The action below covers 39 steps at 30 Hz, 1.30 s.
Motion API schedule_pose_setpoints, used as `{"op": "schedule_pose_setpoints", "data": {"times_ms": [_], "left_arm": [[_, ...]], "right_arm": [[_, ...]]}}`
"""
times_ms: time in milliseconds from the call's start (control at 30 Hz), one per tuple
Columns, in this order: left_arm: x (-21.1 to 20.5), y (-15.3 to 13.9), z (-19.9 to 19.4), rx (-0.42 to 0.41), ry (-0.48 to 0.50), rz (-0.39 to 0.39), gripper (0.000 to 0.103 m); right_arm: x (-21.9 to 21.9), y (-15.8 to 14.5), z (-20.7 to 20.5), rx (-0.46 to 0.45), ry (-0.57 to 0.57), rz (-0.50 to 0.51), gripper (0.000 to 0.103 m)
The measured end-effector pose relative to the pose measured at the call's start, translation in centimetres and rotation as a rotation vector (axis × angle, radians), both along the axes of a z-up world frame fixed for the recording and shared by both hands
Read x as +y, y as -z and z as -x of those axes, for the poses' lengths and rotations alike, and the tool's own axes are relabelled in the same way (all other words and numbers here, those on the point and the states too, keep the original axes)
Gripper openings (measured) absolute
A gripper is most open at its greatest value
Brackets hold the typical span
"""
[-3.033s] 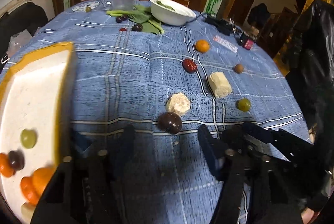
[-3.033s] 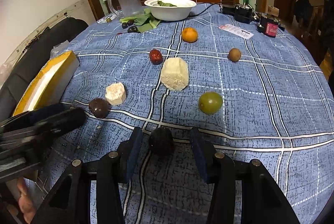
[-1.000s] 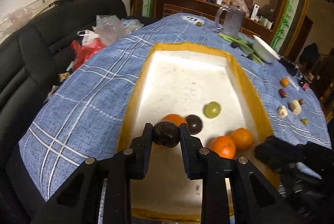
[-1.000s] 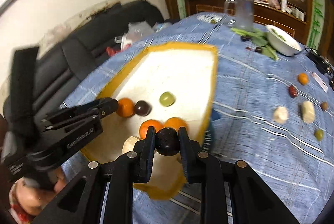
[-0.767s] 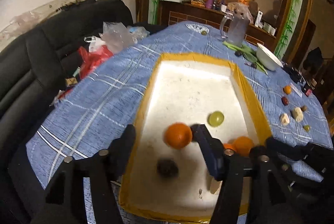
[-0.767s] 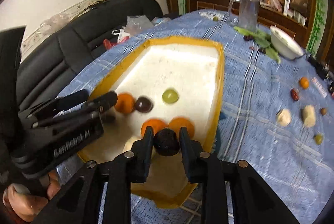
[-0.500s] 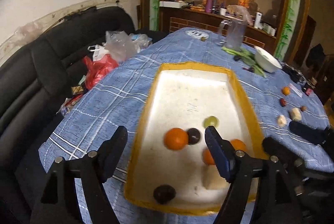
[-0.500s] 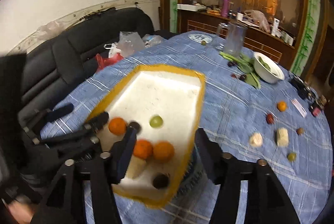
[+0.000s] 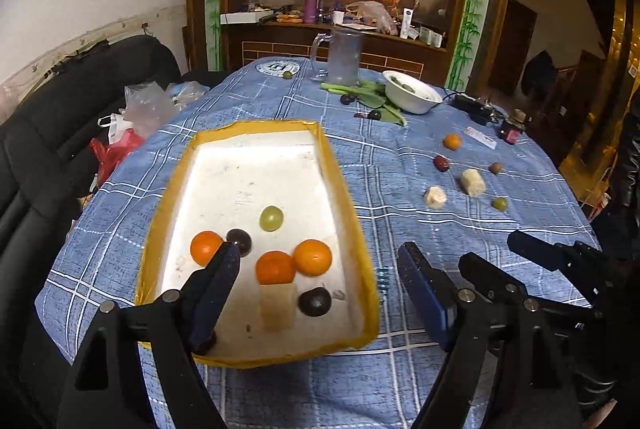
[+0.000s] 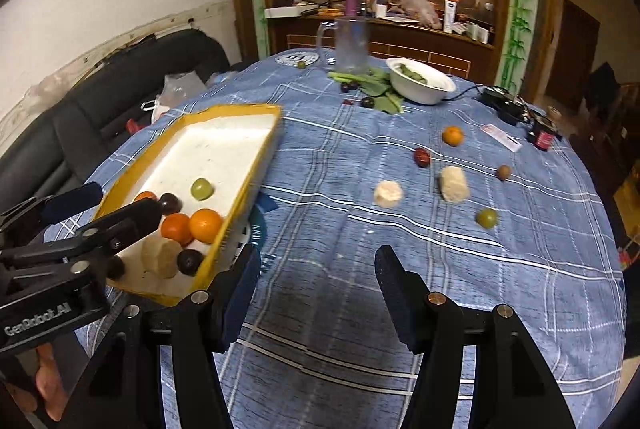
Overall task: Organize fruits
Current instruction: 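Grasp a white peeled cube with the left tool while the right tool grasps a green grape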
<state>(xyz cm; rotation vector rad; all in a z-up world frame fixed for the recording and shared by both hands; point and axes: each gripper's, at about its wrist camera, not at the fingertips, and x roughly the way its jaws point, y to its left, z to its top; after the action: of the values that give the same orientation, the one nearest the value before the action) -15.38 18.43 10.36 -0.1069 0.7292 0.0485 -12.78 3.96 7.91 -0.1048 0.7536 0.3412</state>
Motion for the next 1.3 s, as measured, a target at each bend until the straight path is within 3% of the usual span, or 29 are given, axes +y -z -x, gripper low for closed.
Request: {"op": "schedule_pose_setpoints", "data": {"times_ms": [933, 1100, 1300], "left_arm": [[0.5, 1.5, -0.7, 0.057, 0.004, 0.053, 0.081], [-0.4, 1.5, -0.9, 0.062, 0.028, 0.051, 0.081], [-2.1, 2.0, -2.2, 0.067, 0.075, 0.057, 0.081]], "right_arm": [[-0.5, 2.4, 0.2, 0.055, 0.018, -0.016, 0.072], [-3.8, 2.3, -0.4, 0.055, 0.069, -0.037, 0.072], [-11.9, 2.5, -2.7, 0.065, 0.232, -0.014, 0.074]]}}
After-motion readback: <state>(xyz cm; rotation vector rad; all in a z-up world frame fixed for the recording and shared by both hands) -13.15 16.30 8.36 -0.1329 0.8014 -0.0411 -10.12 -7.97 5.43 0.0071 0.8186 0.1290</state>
